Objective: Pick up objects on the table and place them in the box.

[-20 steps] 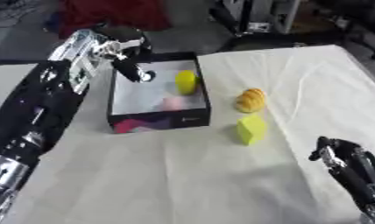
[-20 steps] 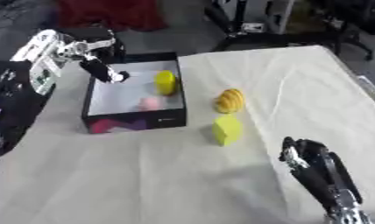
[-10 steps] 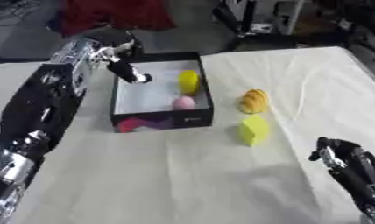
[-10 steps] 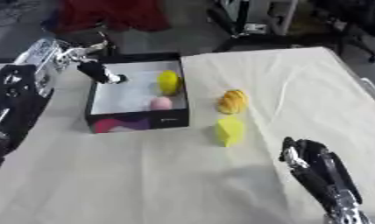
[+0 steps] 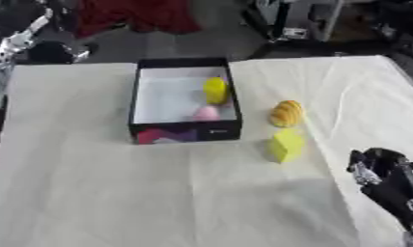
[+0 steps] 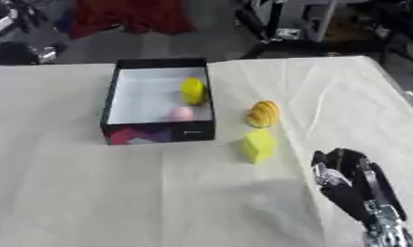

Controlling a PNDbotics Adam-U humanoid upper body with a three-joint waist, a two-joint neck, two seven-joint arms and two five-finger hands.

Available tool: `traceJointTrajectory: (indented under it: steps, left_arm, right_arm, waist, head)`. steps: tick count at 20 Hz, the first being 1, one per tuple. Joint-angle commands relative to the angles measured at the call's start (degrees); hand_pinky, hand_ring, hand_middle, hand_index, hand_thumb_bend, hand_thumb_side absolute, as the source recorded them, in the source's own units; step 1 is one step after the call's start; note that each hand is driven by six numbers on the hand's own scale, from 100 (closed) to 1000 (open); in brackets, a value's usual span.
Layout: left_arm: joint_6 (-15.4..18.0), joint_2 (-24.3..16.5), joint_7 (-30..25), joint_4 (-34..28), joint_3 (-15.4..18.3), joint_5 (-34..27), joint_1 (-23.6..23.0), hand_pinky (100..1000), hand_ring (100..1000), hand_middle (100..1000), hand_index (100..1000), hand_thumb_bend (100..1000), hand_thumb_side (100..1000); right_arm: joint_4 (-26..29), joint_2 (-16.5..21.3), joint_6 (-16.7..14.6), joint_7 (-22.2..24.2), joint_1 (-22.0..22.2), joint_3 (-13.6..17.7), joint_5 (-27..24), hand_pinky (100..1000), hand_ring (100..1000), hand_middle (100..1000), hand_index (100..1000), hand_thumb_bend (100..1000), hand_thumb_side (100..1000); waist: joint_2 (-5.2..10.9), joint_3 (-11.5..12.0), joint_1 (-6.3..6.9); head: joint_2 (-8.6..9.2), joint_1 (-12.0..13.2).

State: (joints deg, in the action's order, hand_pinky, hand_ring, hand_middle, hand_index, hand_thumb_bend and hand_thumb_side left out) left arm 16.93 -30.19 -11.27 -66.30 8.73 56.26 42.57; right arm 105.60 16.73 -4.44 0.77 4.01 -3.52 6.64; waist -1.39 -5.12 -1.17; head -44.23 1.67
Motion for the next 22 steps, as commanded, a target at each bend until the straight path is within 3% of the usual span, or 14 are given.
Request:
traceJointTrajectory:
  steps: [1, 6, 9, 16, 22]
  left_arm:
    - [-1.26, -0.57, 2.96, -5.45, 4.82, -2.96, -2.03, 641, 532, 575, 761, 428, 696]
    - [-5.44, 4.76, 7.26, -12.44, 9.70, -7.26, -9.02, 633, 528, 570, 756, 402, 714]
    - [-7.92, 8.62, 9.74, -15.42, 10.21, -9.74, -13.06, 630, 526, 568, 755, 381, 730]
    - [-14.01, 15.36, 15.83, -23.68, 6.06, -15.83, -22.95, 626, 520, 559, 748, 364, 737]
    - [-18.30, 16.95, 17.24, -31.57, 2.55, -21.24, -29.65, 626, 517, 554, 740, 363, 742]
  right_arm:
    - [3.34, 5.18, -1.57, 0.80, -1.91, 0.41, 1.96, 719, 525, 440, 496, 100, 400]
    - [2.83, 12.14, -3.39, 3.29, -7.03, -1.07, 5.84, 733, 555, 471, 610, 100, 332]
    - [0.07, 16.18, -4.23, 5.06, -10.88, -2.54, 7.29, 742, 578, 497, 677, 100, 265]
    - [-9.59, 25.91, -4.91, 10.84, -20.74, -6.97, 5.99, 764, 647, 578, 759, 100, 201]
    - [-18.39, 25.22, -6.29, 15.76, -28.29, -9.13, 6.25, 787, 713, 667, 810, 100, 198]
  waist:
    - [-0.25, 0.64, -0.98]
    - [-0.75, 2.22, -1.62]
    - [-0.85, 2.56, -1.56]
    - [-0.65, 3.02, -0.47]
    - [-0.62, 2.92, 0.21]
  head:
    - [0.11, -0.97]
    - [0.11, -2.06]
    - [0.11, -2.30]
    - [0.11, -2.78]
    - [0.11, -2.60]
